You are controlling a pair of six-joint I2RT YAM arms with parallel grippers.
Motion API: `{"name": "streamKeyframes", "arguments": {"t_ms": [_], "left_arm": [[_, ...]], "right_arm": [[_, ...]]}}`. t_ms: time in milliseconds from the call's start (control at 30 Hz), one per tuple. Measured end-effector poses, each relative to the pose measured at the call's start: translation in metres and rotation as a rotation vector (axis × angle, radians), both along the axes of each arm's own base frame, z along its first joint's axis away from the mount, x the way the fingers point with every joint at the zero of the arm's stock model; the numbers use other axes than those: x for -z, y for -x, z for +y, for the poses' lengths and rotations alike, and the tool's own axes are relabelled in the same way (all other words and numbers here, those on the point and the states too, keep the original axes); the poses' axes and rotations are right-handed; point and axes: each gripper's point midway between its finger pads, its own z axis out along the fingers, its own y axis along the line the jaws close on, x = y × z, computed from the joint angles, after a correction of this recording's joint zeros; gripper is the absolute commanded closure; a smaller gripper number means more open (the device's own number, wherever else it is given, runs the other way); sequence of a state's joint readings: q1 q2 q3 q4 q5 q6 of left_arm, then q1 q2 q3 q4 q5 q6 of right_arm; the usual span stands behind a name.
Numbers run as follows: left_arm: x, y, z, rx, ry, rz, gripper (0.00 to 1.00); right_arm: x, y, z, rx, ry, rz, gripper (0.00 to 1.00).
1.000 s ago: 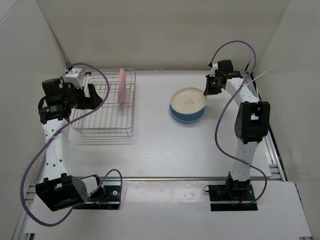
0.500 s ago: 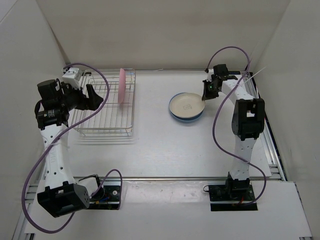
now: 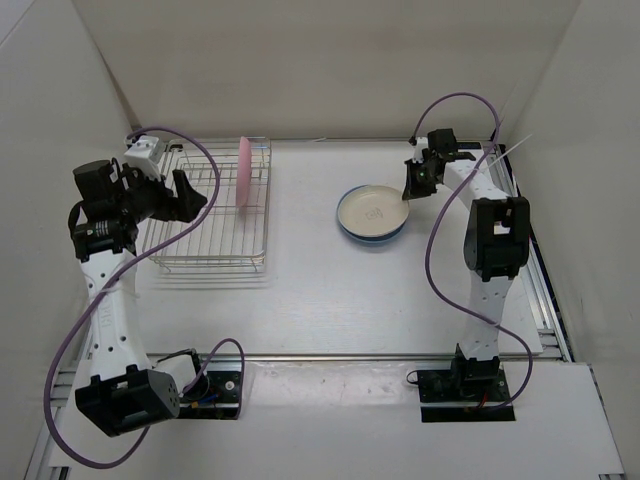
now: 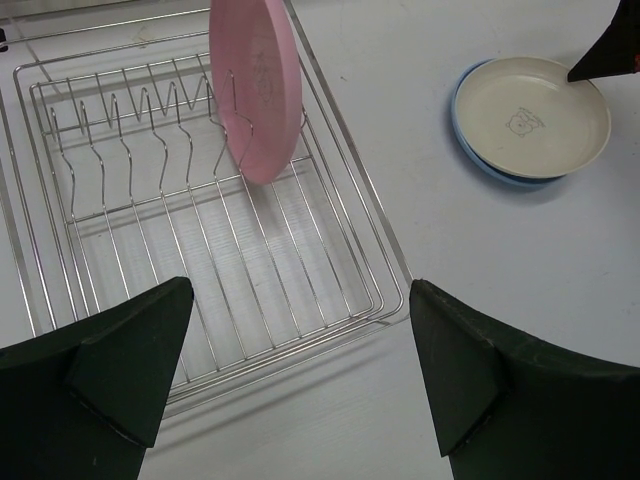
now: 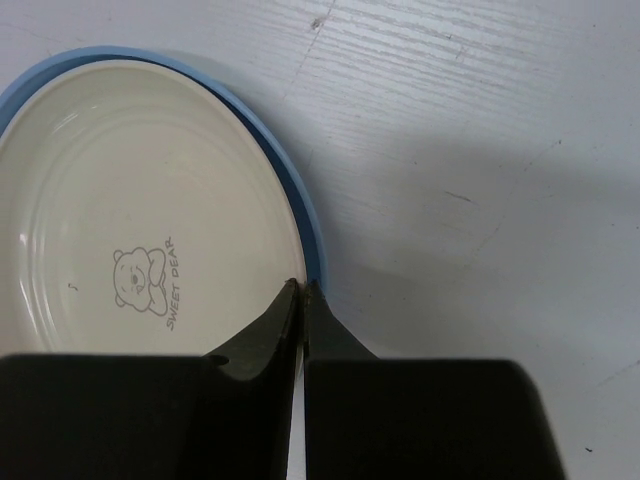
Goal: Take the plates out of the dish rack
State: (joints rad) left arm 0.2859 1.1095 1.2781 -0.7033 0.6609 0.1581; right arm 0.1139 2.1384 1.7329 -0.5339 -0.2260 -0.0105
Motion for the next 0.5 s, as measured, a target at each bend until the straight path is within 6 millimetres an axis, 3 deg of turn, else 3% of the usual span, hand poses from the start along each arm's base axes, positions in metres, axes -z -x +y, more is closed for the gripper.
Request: {"name": "streamKeyframes", "arguments": {"t_ms": [300, 500], "left_arm": [[0.003, 0.002, 0.002, 0.01, 0.014, 0.002, 0.0], [0.006, 0.003, -0.001, 0.028, 0.027, 0.008, 0.0]], "right_arm": [[0.004, 0.013, 0.008, -0.056, -0.05, -0.027, 1.0], [-0.008, 0.007, 0.007, -0.067, -0.094, -0.067, 1.0]]}}
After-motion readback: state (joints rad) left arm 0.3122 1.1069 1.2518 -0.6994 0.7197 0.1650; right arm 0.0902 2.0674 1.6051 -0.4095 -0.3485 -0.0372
